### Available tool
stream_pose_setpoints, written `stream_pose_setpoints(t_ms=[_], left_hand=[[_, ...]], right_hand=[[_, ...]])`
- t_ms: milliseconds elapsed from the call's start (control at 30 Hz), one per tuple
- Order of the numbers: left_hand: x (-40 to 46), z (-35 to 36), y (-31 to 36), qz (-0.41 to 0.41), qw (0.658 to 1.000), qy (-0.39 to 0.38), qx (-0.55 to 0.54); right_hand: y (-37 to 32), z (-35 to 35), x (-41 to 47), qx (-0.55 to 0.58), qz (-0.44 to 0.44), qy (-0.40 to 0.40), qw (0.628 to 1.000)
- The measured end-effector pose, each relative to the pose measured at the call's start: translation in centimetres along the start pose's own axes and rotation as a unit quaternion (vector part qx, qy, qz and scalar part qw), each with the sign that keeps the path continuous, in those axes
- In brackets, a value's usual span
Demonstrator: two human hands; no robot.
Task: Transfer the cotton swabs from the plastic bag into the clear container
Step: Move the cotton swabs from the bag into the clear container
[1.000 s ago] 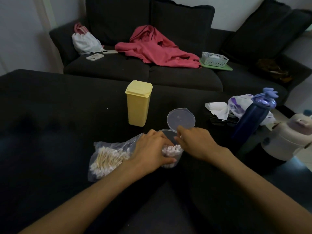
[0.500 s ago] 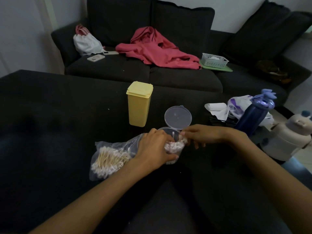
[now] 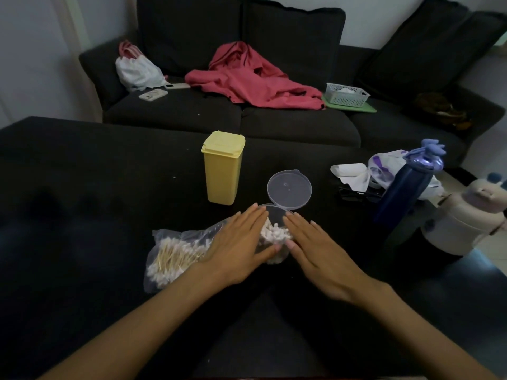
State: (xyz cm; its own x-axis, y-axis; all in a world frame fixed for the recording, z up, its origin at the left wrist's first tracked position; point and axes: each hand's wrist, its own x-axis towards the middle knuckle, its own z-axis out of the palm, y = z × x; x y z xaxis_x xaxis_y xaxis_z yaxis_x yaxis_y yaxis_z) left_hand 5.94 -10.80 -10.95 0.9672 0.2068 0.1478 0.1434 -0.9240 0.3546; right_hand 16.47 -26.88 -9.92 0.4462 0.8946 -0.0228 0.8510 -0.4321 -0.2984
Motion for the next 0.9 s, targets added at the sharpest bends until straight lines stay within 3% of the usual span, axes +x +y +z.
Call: stream_pose_setpoints(t_ms=[167,300,433,500,600,700,800,900], left_hand=[[1.1,0.7,0.7,-0.015,1.0,-0.008,0.025],[1.1,-0.7,1.2,-0.024,1.0,-0.014,0.004],[-1.2,-5.0,-1.4,-0.07,0.991,0.109,-0.022],[-3.4,-6.4,-3.9,-0.13,0.978,0.159,-0.038],[-6.6,-6.6,-7.3,-0.217,0.959,0.179,-0.028],[-7.8,-6.2,-8.5,-0.272,0.951,0.14,-0.043],[-8.4,-6.2,-9.1,-0.341,0.937,0.065,-0.043],[-8.9,-6.0,-10.0,-0.365,0.926,-0.06,-0.075]], right_hand=[[0.4,-0.8,0.8,0.075,0.026,0.054,0.995],[0.3,-1.2,0.9,0.032,0.039,0.03,0.998],[-1.6,-2.1,0.6,0.097,0.044,0.222,0.969],[-4.0,-2.1,0.8,0.154,0.033,0.265,0.951],[-7.4,-1.3,2.1,0.236,0.049,0.171,0.955],[-9.0,0.7,4.0,0.226,0.081,0.053,0.969],[-9.6,2.8,4.8,0.151,0.081,0.045,0.984],[-9.7,4.0,5.3,0.109,0.081,0.044,0.99]])
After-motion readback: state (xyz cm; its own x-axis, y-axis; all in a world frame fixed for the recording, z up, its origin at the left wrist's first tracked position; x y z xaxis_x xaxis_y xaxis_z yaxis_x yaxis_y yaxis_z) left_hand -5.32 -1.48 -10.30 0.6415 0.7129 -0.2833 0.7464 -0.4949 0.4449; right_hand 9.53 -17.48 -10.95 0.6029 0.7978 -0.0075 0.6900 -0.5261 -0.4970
